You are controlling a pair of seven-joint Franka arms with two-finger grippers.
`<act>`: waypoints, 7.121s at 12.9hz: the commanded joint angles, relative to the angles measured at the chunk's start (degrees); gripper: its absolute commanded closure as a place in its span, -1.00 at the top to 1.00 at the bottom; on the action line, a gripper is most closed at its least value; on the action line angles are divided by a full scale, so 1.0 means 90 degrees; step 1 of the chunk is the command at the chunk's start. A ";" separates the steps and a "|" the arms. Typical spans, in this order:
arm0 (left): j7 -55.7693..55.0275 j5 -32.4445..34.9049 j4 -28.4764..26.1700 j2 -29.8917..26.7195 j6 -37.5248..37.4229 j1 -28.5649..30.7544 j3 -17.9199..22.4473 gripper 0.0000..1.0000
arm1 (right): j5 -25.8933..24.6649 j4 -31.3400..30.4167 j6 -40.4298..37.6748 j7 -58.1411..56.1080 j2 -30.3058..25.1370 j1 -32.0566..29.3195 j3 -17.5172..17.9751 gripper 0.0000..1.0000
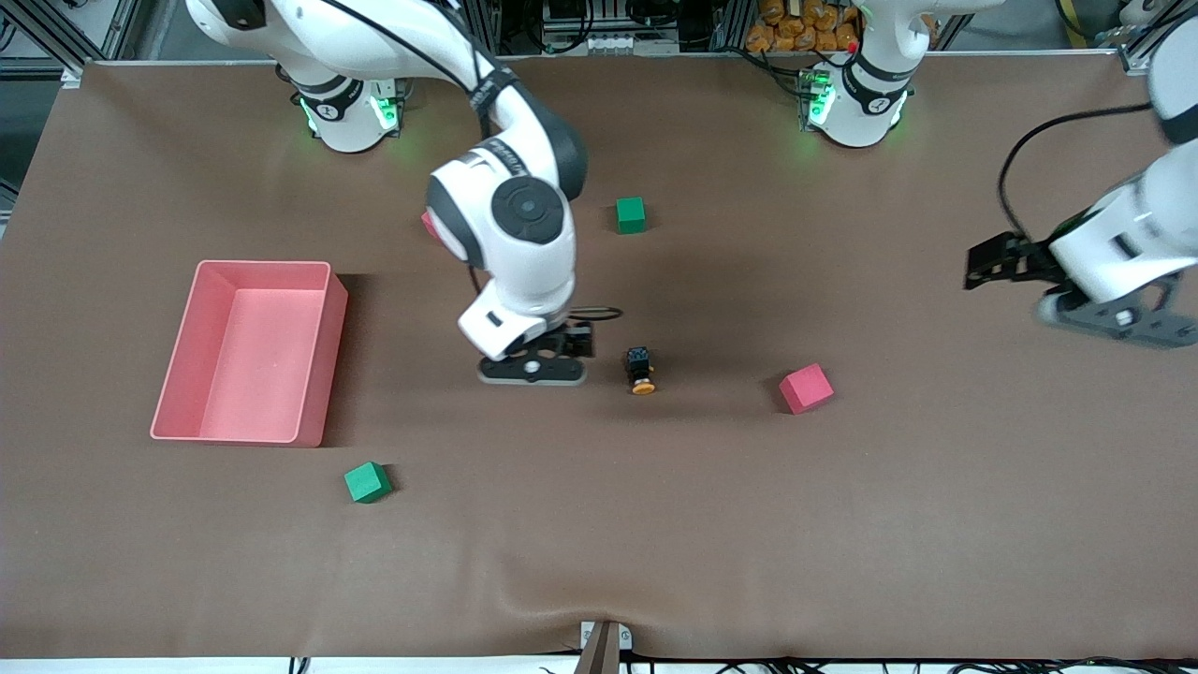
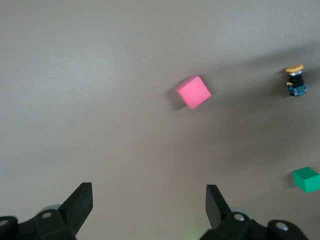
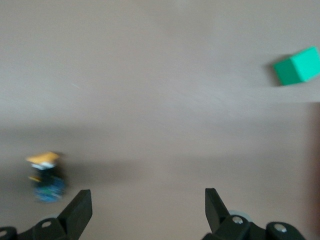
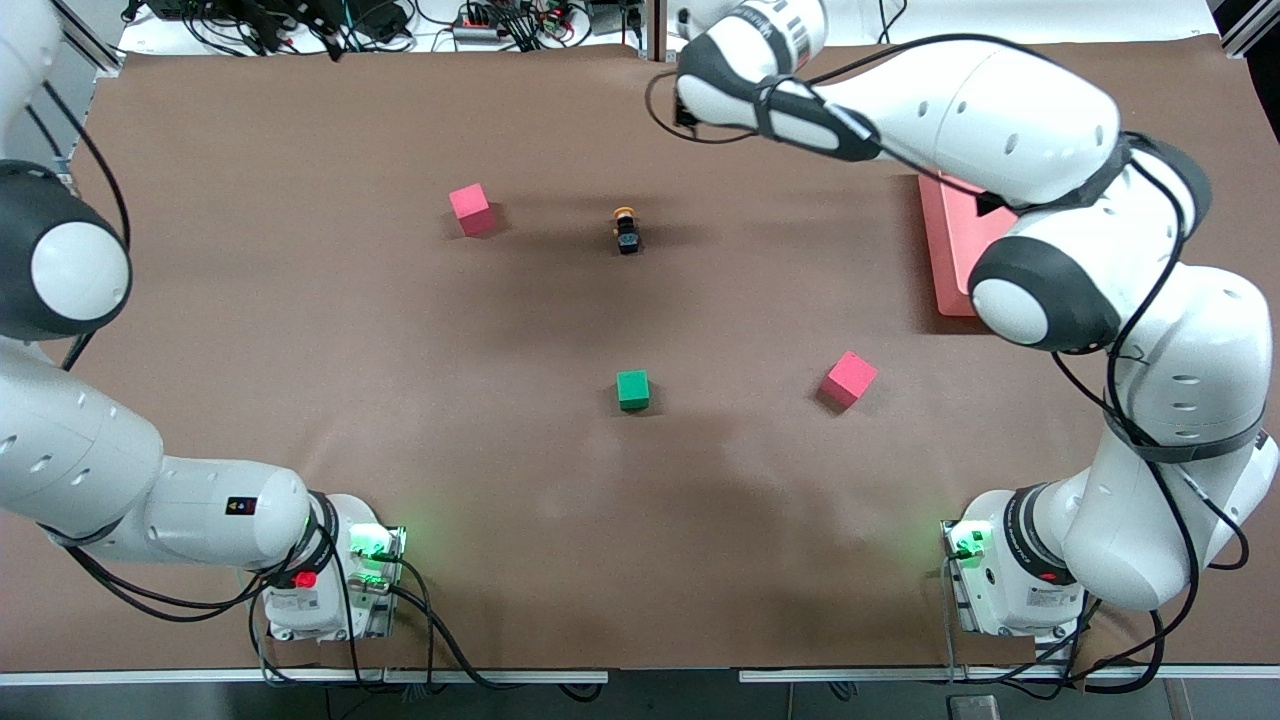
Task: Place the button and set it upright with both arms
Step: 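Retract the right gripper while the left gripper reaches toward the button, then grasp the button's base with the left gripper, then lift the button and rotate it cap-up with the left gripper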
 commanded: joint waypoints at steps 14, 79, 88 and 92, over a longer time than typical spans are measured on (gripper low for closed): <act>-0.4324 -0.0267 0.1464 0.2769 0.1209 -0.2503 -0.0207 1.00 | -0.0071 -0.5317 0.1077 -0.4726 -0.3753 -0.3800 0.0135 1.00; -1.3338 0.3745 0.1405 0.4791 0.1857 -0.8402 0.3377 -0.87 | 0.0799 -0.1323 -0.2321 -0.3460 -0.3626 -0.4153 0.0282 1.00; -1.5026 0.4918 0.1405 0.5541 0.1359 -0.8890 0.3250 -0.83 | 0.0828 -0.1303 -0.2409 -0.3450 -0.3607 -0.4134 0.0262 1.00; -1.5097 0.5123 0.1405 0.5689 0.1095 -0.8979 0.3220 -0.75 | 0.0828 -0.1333 -0.2409 -0.3460 -0.3597 -0.4163 0.0262 1.00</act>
